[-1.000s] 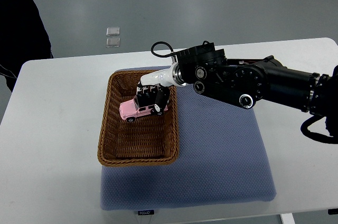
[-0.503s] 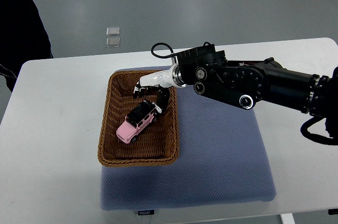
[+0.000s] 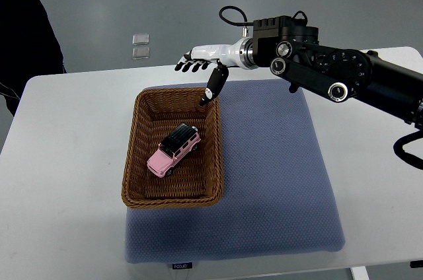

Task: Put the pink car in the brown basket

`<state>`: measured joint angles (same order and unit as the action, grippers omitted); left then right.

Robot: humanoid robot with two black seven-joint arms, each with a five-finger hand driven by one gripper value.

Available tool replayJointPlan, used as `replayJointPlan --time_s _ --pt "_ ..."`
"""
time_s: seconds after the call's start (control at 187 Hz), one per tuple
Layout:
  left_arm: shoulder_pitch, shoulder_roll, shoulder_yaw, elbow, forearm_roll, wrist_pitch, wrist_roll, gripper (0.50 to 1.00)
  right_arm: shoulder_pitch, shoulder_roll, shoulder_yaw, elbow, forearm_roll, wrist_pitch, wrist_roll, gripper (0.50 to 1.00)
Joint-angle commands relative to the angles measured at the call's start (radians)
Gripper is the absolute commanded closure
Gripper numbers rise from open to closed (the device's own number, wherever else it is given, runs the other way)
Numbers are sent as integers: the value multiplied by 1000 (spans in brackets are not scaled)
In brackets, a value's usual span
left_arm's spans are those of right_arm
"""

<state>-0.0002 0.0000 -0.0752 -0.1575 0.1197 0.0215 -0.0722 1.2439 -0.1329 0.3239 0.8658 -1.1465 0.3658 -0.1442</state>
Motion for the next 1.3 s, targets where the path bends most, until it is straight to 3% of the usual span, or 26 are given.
replayJointPlan --time_s 0.0,0.182,0.369,0.46,0.914,1.091,1.294 --pt "0 0 0 -1 0 0 0 500 -55 -57 96 -1 47 -16 6 605" --pt "0 0 0 1 0 0 0 500 -202 -111 311 -2 195 -127 23 605" --pt "0 0 -1 1 0 0 0 500 -325 -122 498 -16 307 -240 155 603" --pt "0 0 -1 0 0 0 0 500 -376 -111 578 -37 402 -269 173 603" --pt "0 0 0 -1 0 0 0 500 -498 -88 687 -188 950 -272 187 589" --pt "0 0 0 1 0 0 0 500 -537 -40 689 -195 1111 -271 275 589" --pt "0 0 0 -1 0 0 0 500 -544 -37 685 -197 1116 -271 353 589"
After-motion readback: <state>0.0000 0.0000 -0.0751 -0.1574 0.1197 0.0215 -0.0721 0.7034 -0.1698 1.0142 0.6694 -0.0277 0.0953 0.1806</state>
